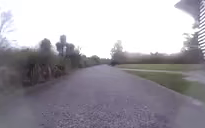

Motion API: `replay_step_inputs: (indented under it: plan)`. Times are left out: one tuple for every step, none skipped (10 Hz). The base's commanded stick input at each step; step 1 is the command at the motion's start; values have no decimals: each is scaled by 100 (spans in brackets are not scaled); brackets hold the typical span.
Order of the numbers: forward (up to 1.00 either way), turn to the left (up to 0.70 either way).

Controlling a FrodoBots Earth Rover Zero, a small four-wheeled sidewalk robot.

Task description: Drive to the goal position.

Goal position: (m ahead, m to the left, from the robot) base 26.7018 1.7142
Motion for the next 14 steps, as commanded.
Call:
replay_step_inputs:
  plan:
    - [85,0]
    - [85,0]
    - [85,0]
    - [85,0]
    - [85,0]
    - [85,0]
    - [85,0]
    - [85,0]
    - [85,0]
    - [85,0]
    - [85,0]
    - [85,0]
    - [85,0]
    - [85,0]
